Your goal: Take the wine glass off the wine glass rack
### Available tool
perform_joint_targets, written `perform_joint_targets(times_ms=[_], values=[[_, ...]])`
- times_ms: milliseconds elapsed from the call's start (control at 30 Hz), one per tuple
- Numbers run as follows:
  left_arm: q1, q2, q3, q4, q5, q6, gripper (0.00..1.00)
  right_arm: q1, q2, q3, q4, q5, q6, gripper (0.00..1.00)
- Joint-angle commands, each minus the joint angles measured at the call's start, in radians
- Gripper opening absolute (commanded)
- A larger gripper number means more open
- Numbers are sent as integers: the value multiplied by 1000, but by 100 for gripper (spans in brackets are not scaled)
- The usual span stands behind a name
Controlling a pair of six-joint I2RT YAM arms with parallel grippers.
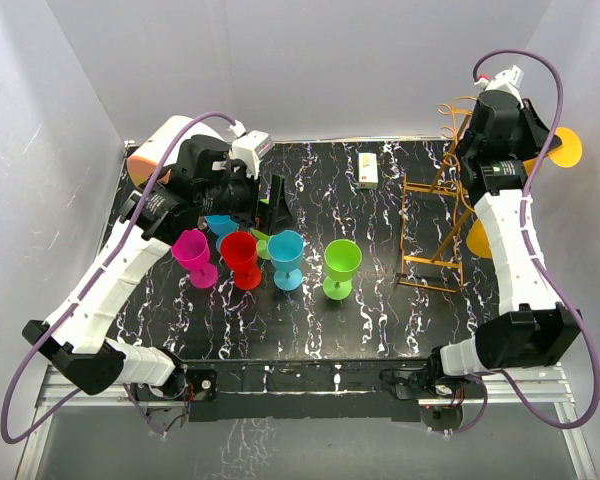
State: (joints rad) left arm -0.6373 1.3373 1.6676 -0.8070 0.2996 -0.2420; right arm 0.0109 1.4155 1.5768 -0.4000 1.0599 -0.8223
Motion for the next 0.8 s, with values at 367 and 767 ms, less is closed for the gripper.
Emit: perform_joint_targets(times_ms=[367, 767], values=[[-4, -32, -22, 10, 27, -97, 93, 26, -148, -43, 457, 96, -402, 0], [-4, -77, -52, 268, 179, -371, 95, 211, -193, 394, 159, 58, 99, 0]])
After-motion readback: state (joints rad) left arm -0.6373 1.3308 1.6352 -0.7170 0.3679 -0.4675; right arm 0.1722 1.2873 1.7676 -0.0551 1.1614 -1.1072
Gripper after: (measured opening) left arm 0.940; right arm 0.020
